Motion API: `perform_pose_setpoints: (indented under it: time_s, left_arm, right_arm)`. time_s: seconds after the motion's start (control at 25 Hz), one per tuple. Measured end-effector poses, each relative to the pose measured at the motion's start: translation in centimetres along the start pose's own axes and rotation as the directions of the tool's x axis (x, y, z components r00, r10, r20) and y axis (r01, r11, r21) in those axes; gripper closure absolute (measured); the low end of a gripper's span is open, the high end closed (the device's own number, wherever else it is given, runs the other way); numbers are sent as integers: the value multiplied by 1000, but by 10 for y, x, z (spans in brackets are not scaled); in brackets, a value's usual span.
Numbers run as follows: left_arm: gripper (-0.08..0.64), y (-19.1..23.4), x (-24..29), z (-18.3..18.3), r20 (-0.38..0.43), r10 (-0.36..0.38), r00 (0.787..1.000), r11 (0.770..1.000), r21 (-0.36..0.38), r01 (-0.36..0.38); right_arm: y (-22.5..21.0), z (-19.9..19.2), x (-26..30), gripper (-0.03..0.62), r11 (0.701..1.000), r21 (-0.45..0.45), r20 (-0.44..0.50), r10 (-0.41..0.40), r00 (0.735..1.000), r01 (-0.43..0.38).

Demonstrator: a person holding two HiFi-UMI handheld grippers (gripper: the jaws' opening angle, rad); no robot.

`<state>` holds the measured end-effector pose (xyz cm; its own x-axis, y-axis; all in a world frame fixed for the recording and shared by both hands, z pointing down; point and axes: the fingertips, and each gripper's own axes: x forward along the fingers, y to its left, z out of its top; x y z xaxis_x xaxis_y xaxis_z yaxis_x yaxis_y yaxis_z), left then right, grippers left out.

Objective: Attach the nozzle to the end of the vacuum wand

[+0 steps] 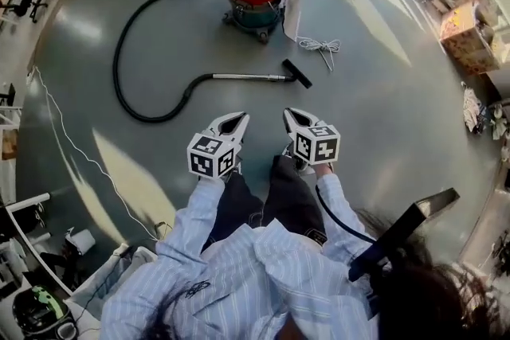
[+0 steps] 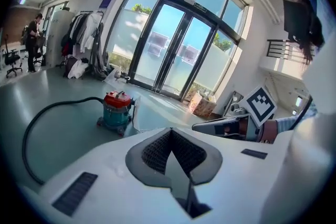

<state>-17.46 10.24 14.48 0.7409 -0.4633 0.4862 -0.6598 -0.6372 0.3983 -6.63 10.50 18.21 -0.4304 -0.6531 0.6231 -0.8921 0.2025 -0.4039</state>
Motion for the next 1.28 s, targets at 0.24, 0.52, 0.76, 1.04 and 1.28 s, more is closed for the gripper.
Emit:
perform_pose_setpoints:
  time_s: [0.24, 0.52, 0.76, 1.04, 1.28]
  left_arm:
    - [555, 7, -69, -24, -24, -141, 990, 989, 46, 142]
    - [555, 13, -119, -58, -34, -236, 971, 970, 44, 237]
    - [555, -3, -137, -56, 46, -254, 966, 965, 72, 250]
    - [555, -78, -140, -67, 60, -255, 965, 965, 83, 249]
    - [555, -137, -176, -113, 117, -176, 977, 983, -26, 180]
  right_arm:
    - [62, -17, -6, 586, 989, 105, 91, -112, 990, 102]
    - [114, -67, -25, 586, 977, 132, 90, -181, 979, 168]
    - [130, -91, -56, 586, 975, 123, 106, -197, 975, 183]
    - [118, -127, -130, 586, 981, 118, 115, -168, 979, 154]
    - [117, -191, -187, 586, 988, 108, 69, -116, 991, 108]
